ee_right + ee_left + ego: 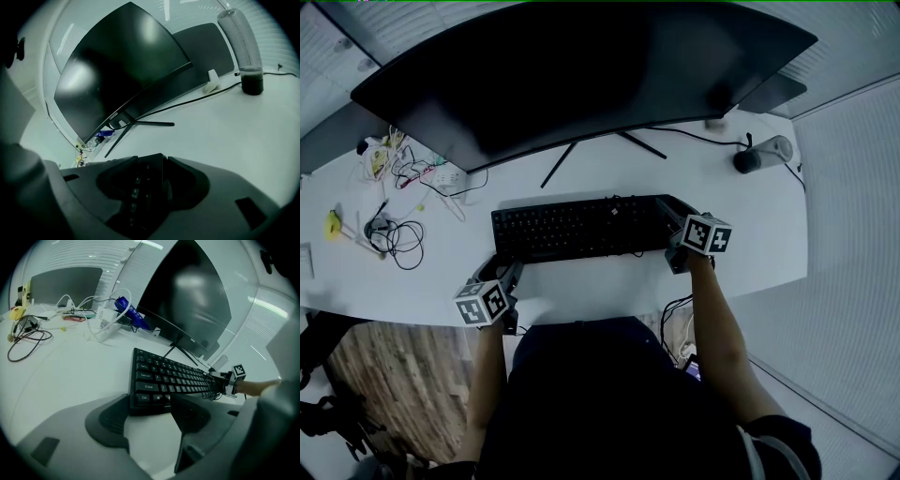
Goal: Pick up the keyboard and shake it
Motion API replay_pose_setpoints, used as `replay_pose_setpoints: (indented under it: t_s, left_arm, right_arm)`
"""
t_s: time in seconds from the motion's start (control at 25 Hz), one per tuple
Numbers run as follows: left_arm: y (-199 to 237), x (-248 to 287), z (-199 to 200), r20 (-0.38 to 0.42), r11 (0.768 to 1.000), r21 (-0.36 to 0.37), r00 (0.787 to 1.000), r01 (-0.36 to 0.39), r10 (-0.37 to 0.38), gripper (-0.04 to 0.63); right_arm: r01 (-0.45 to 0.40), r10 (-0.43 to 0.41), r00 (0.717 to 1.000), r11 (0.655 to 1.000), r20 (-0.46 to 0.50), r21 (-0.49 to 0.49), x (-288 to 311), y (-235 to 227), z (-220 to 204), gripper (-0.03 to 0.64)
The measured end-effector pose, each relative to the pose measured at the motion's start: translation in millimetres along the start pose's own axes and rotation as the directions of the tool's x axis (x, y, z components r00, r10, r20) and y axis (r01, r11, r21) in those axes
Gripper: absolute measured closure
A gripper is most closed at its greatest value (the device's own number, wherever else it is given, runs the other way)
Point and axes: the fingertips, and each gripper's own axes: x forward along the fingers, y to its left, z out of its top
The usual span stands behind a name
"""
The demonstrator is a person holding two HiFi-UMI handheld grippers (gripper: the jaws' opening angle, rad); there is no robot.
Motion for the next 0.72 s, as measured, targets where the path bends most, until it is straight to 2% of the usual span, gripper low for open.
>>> replay_pose_setpoints:
  t_s: [0.08,0.2,0.28,0.36,0.44,0.48,0.56,0.72]
  left_arm:
    - [1,1,0,-0.002,1.0,0.01,1.0,-0.004,0.004,0.301]
    - [6,-10,10,0.029,0.997,0.056,0.998,-0.05,0.049,0.301]
    - [1,-24,28,0.082,0.985,0.153,0.994,-0.077,0.066,0.301]
    - [-16,-43,56,0.174,0.958,0.27,0.983,-0.097,0.05,0.305]
    - [-43,-67,91,0.298,0.927,0.353,0.954,-0.127,0.018,0.393]
    - [-58,-80,110,0.361,0.914,0.379,0.933,-0.146,-0.001,0.433]
    - [-87,-106,144,0.465,0.894,0.411,0.885,-0.18,-0.036,0.543]
    - [-146,-155,202,0.589,0.869,0.452,0.799,-0.199,-0.123,0.572]
  right_arm:
    - [0.057,-0.056,0.998,0.997,0.013,-0.059,-2,0,3,0.419]
    - [0.166,-0.156,0.985,0.971,0.069,-0.172,-17,9,16,0.408]
    - [0.188,-0.162,0.98,0.946,0.117,-0.264,-30,33,27,0.408]
    - [0.176,-0.123,0.978,0.917,0.167,-0.358,-45,72,37,0.416]
    - [0.169,-0.074,0.969,0.896,0.236,-0.411,-61,114,49,0.498]
    - [0.17,-0.052,0.96,0.891,0.276,-0.421,-71,134,57,0.542]
    - [0.17,-0.006,0.935,0.884,0.353,-0.435,-89,173,74,0.571]
    - [0.206,0.068,0.865,0.855,0.497,-0.476,-131,240,119,0.586]
